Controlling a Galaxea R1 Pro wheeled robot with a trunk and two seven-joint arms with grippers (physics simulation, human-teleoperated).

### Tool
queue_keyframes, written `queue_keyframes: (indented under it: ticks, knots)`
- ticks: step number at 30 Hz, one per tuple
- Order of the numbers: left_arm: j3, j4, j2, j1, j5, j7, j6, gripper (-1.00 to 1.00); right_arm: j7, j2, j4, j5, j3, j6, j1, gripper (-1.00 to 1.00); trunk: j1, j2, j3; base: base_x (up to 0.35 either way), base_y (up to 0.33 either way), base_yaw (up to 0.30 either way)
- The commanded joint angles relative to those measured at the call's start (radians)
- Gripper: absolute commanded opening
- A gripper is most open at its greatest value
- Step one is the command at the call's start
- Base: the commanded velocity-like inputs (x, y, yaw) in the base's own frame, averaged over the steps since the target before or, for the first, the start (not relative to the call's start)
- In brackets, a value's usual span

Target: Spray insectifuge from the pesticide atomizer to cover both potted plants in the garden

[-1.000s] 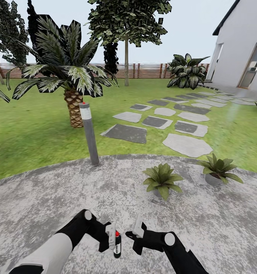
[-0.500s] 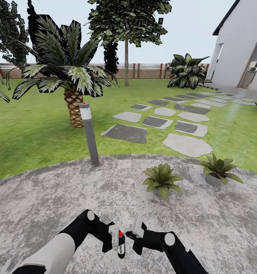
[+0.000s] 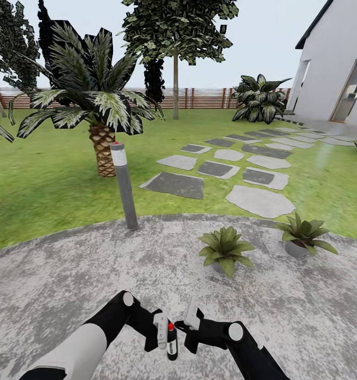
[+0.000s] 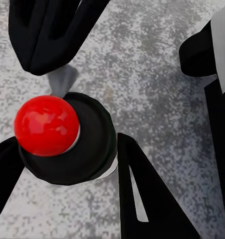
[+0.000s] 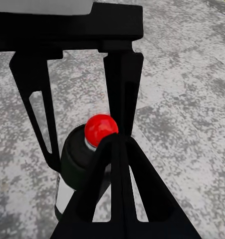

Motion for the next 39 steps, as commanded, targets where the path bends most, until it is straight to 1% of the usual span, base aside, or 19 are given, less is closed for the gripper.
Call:
queue_keyframes:
  ticks: [1, 23, 30, 36, 37, 39]
  knots:
    - [0.001, -0.001, -0.002, 0.000, -0.007, -0.001, -0.010, -1.00, 0.001, 0.000, -0.001, 0.010, -0.001, -0.007, 0.000, -1.00, 0.000, 0.000, -0.001, 0.000, 0.000, 0.000]
    - [0.003, -0.002, -0.004, 0.000, -0.004, -0.002, -0.010, -1.00, 0.001, 0.001, -0.001, 0.010, -0.001, -0.007, 0.000, -1.00, 0.000, 0.000, -0.001, 0.000, 0.000, 0.000]
    - [0.004, -0.002, -0.005, -0.001, -0.004, -0.002, -0.035, -1.00, 0.001, 0.001, -0.001, 0.010, -0.001, -0.007, 0.000, -1.00, 0.000, 0.000, -0.001, 0.000, 0.000, 0.000]
    - [0.004, -0.002, -0.005, -0.002, -0.004, -0.002, -0.039, -1.00, 0.001, 0.001, -0.001, 0.010, -0.001, -0.007, 0.000, -1.00, 0.000, 0.000, -0.001, 0.000, 0.000, 0.000]
    - [0.004, -0.002, -0.005, -0.002, -0.001, -0.002, -0.039, -1.00, 0.001, 0.001, -0.001, 0.010, -0.001, -0.007, 0.000, -1.00, 0.000, 0.000, -0.001, 0.000, 0.000, 0.000]
    - [0.004, -0.002, -0.005, -0.002, 0.016, -0.002, -0.042, -1.00, 0.001, 0.001, -0.001, 0.010, -0.001, -0.007, 0.000, -1.00, 0.000, 0.000, -0.001, 0.000, 0.000, 0.000]
